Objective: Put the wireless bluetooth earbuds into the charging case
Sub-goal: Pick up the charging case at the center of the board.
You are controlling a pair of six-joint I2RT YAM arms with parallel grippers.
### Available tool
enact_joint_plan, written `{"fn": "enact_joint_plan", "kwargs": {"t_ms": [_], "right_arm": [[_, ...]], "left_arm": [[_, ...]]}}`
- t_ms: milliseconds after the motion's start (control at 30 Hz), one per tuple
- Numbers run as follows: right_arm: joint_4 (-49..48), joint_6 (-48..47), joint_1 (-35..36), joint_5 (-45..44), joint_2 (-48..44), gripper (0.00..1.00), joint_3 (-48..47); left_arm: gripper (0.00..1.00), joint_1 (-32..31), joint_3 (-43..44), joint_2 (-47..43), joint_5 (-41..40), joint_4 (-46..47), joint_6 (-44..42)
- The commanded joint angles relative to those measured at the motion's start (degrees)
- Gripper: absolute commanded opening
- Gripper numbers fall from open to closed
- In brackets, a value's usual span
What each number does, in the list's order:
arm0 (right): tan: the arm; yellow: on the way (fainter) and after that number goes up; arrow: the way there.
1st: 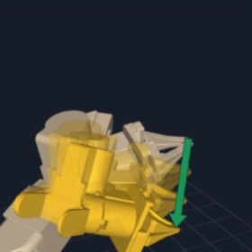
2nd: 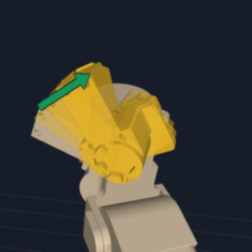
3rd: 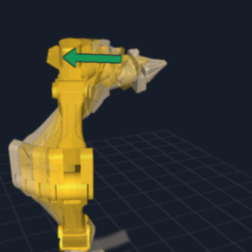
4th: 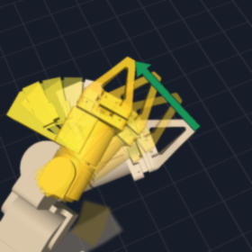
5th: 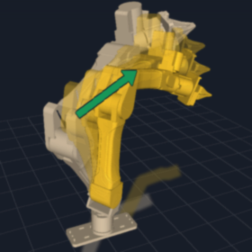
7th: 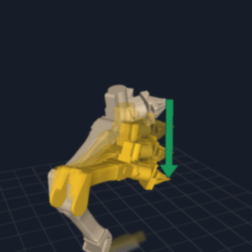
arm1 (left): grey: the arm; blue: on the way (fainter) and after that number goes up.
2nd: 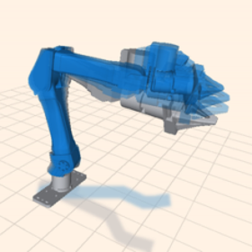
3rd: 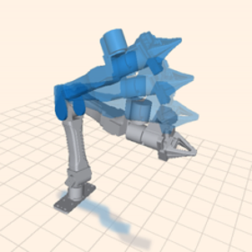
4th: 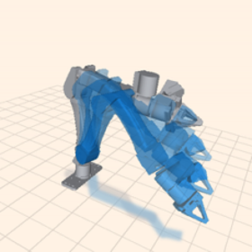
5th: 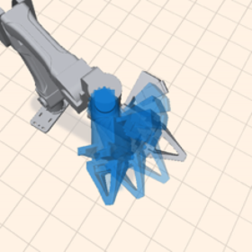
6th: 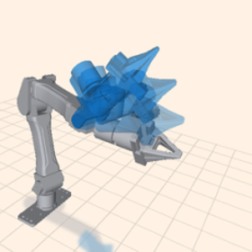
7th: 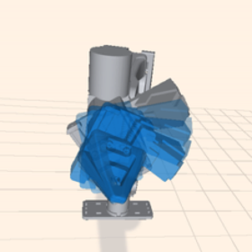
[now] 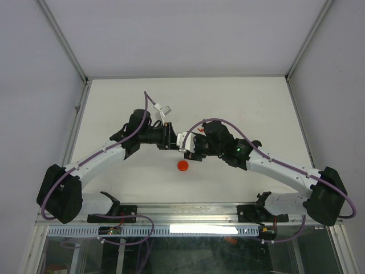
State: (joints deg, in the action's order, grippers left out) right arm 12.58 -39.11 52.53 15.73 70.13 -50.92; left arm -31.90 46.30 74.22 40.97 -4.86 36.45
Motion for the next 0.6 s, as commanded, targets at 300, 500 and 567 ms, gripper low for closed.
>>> {"fn": "enact_joint_plan", "kwargs": {"t_ms": [300,500,567], "right_arm": [[-3.8,1.6,0.3,0.4,-2.5,0.63,-2.1],[-5.6,11.8,-3.1,6.1,-5.4,0.71,-0.9],[-9.0,16.8,-5.7,11.6,-7.1,0.71,0.8]], "left_arm": [[0.0,-0.7,-1.0,-4.6,-2.1,5.8,-2.3],[0.0,-0.7,-5.9,-11.2,-6.8,13.9,-3.4],[0.0,-0.7,-7.9,-13.4,-8.0,17.7,-3.6]]}}
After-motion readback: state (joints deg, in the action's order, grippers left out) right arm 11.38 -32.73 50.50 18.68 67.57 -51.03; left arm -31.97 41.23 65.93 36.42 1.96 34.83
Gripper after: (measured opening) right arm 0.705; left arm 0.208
